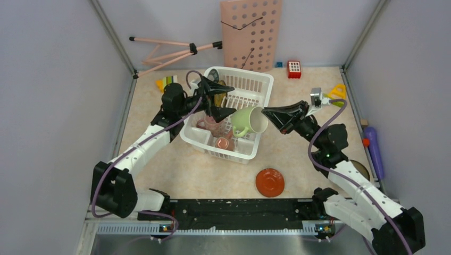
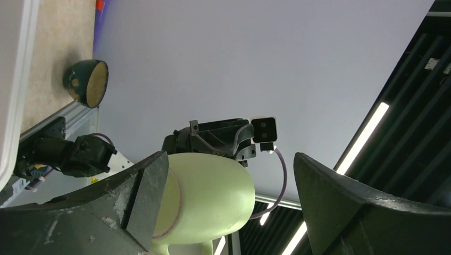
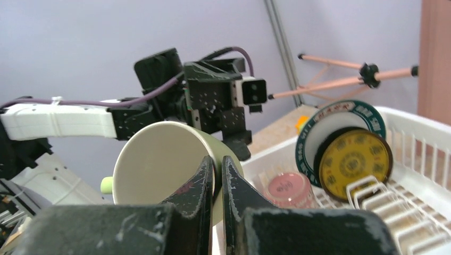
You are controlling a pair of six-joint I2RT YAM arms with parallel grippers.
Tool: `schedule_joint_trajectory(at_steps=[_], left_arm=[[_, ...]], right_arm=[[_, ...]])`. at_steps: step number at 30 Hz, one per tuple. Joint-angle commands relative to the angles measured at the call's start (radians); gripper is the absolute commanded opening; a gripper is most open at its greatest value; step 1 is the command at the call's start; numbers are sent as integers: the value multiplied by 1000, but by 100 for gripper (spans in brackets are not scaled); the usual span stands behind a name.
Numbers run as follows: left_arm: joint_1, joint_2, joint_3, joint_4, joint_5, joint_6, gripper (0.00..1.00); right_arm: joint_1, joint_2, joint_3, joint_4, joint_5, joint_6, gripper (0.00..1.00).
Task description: Load the mixed dishes into the dish rack
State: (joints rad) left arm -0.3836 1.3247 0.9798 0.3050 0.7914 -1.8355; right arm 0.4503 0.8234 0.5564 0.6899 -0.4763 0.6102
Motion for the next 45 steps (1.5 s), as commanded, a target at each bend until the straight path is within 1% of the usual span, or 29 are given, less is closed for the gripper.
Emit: schedule_joint_trajectory(at_steps=[1, 3, 4, 7, 10, 14, 17, 19, 21, 23, 25, 27, 30, 31, 33, 35, 36, 39, 41, 45], left_arm=[[7, 2, 16, 78, 53, -59, 92], [7, 1, 12, 70, 52, -60, 92], [8, 2, 11, 63, 48, -61, 92], [14, 12, 7, 23, 22, -61, 91], [46, 20, 13, -45, -23, -2, 89], [110, 7, 35, -193, -97, 133, 89], [144, -27, 37, -294, -174, 218, 89], [154, -48, 39, -360, -206, 266, 89], [156, -62, 37, -383, -223, 292, 89], [157, -67, 42, -402, -235, 314, 89], [157, -62, 55, -421, -251, 338, 89], [157, -49, 73, -445, -263, 366, 89], [157, -34, 90, -476, -274, 402, 89], [157, -33, 93, -479, -276, 413, 89], [158, -38, 109, -495, -293, 453, 89], [158, -44, 135, -531, -337, 522, 89], [158, -49, 150, -555, -362, 568, 89], [158, -55, 201, -648, -434, 708, 88], [159, -58, 228, -690, -468, 783, 89], [161, -86, 218, -681, -482, 900, 89]], right_arm=[[-2, 50, 69, 367, -56, 69, 0], [-4, 88, 103, 353, -45, 68, 0], [-3, 107, 132, 317, -36, 62, 0], [-4, 160, 253, 27, 23, 9, 0], [-7, 190, 335, -214, 133, -37, 0], [-9, 217, 433, -448, 219, -90, 0], [-10, 213, 497, -661, 311, -141, 0], [-10, 194, 516, -805, 382, -176, 0], [-10, 174, 510, -913, 445, -201, 0], [-18, 161, 481, -981, 471, -211, 0], [-31, 159, 441, -1005, 465, -206, 0], [-37, 165, 408, -1001, 426, -204, 0], [-37, 186, 404, -1009, 378, -206, 0], [-38, 195, 407, -1005, 360, -209, 4], [-38, 226, 423, -999, 311, -226, 22], [-37, 278, 458, -1004, 277, -231, 36], [-38, 302, 473, -1005, 254, -231, 44], [-35, 359, 510, -981, 198, -242, 71], [-31, 406, 550, -988, 197, -253, 78], [0, 502, 654, -1012, 225, -245, 84]])
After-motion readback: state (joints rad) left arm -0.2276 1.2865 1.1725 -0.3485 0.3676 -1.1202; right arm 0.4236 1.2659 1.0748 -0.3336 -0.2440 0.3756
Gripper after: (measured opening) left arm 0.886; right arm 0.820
